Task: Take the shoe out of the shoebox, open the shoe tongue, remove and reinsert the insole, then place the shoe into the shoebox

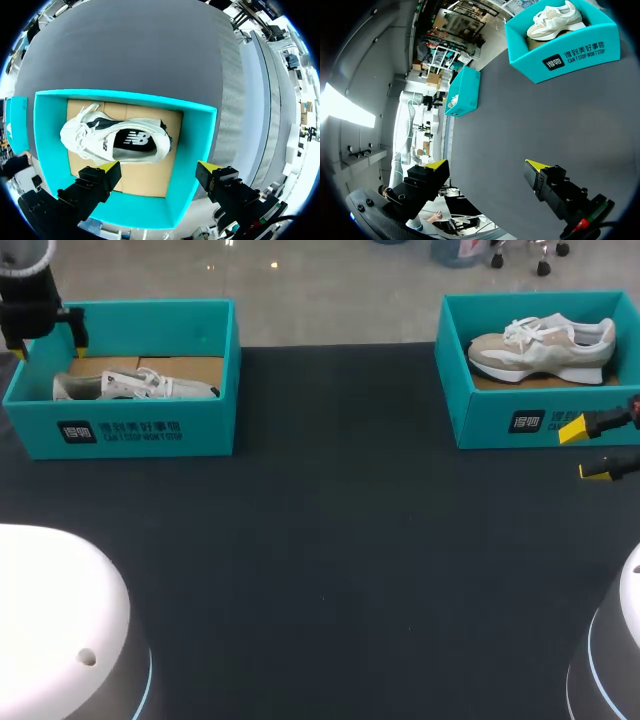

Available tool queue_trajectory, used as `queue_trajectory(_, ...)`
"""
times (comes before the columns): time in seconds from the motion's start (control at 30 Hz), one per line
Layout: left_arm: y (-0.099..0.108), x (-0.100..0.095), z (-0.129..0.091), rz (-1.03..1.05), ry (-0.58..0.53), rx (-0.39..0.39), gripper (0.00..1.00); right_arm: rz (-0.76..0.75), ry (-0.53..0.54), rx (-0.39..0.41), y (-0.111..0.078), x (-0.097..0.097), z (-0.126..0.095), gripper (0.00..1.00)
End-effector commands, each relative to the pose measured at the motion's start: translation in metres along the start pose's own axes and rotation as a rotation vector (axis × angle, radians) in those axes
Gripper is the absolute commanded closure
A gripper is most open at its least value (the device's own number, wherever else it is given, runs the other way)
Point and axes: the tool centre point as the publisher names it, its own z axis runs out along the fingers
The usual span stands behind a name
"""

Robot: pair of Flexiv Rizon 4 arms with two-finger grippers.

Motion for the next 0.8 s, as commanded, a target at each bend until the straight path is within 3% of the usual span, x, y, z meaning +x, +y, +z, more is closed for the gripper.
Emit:
queue_trajectory(0.03, -0.01, 0.002, -0.034, -0.055, -0.001, -0.026, 0.0, 0.001, -0.004, -0.001, -0.001, 0.001, 0.0, 0.0)
queue_trajectory(0.27, -0.014, 0.005, -0.062, -0.134, 0.003, -0.052, 0.0, 0.001, -0.004, -0.001, -0.001, 0.001, 0.0, 0.0)
queue_trajectory(0.37, -0.014, 0.005, -0.062, -0.134, 0.003, -0.052, 0.0, 0.001, -0.004, -0.001, -0.001, 0.001, 0.0, 0.0)
queue_trajectory(0.43, -0.014, 0.005, -0.062, -0.134, 0.003, -0.052, 0.0, -0.042, 0.0, -0.004, 0.008, 0.006, -0.006, 0.0)
queue_trajectory(0.53, -0.014, 0.005, -0.062, -0.134, 0.003, -0.052, 0.0, -0.117, -0.042, -0.044, 0.035, 0.005, -0.015, 0.0)
queue_trajectory(0.7, -0.014, 0.005, -0.062, -0.134, 0.003, -0.052, 0.0, -0.216, -0.205, -0.086, 0.096, -0.012, -0.034, 0.0)
queue_trajectory(0.8, -0.014, 0.005, -0.062, -0.134, 0.003, -0.052, 0.0, -0.253, -0.224, -0.104, 0.128, -0.019, -0.044, 0.0)
